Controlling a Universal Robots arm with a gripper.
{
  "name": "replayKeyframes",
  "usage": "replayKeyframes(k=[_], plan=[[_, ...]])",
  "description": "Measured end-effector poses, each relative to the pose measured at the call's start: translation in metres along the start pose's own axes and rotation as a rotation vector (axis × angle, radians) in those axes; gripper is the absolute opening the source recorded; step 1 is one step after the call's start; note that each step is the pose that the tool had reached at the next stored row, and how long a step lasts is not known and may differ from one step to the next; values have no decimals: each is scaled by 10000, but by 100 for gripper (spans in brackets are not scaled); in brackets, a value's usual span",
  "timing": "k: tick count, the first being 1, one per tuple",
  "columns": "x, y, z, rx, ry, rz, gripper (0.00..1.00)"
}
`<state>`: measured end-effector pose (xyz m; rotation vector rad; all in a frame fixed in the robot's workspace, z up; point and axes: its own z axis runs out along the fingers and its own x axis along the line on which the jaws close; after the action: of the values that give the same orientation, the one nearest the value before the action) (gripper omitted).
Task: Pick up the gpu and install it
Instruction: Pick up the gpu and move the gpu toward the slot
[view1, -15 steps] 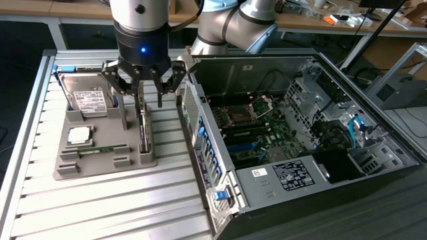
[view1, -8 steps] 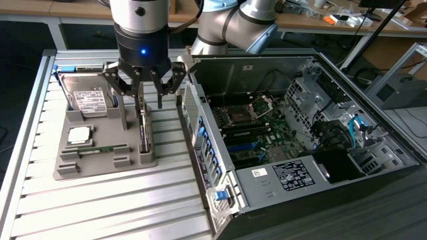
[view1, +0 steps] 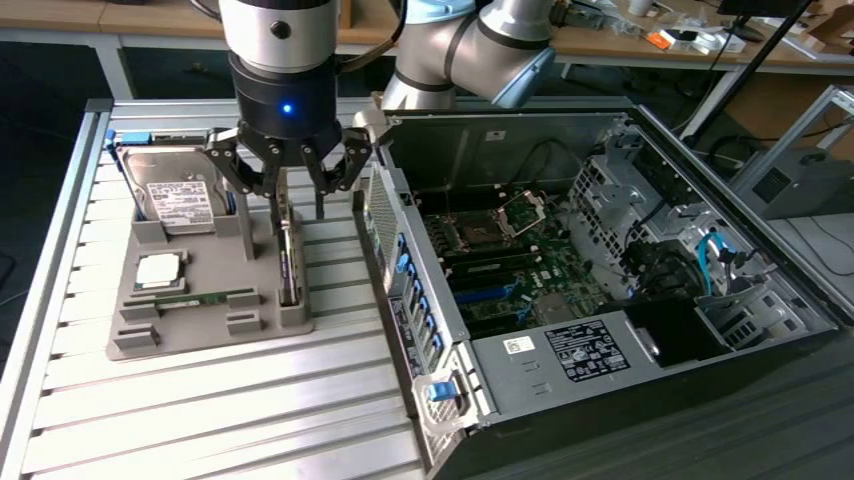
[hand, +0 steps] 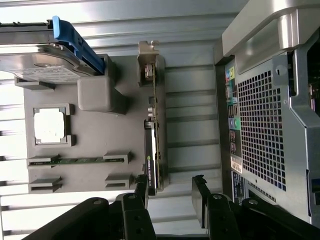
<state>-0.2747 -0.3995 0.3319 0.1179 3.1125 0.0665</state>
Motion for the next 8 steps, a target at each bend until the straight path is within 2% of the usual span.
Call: replayKeyframes(k=[8], plan=[[1,-1,31,3,0,0,48]])
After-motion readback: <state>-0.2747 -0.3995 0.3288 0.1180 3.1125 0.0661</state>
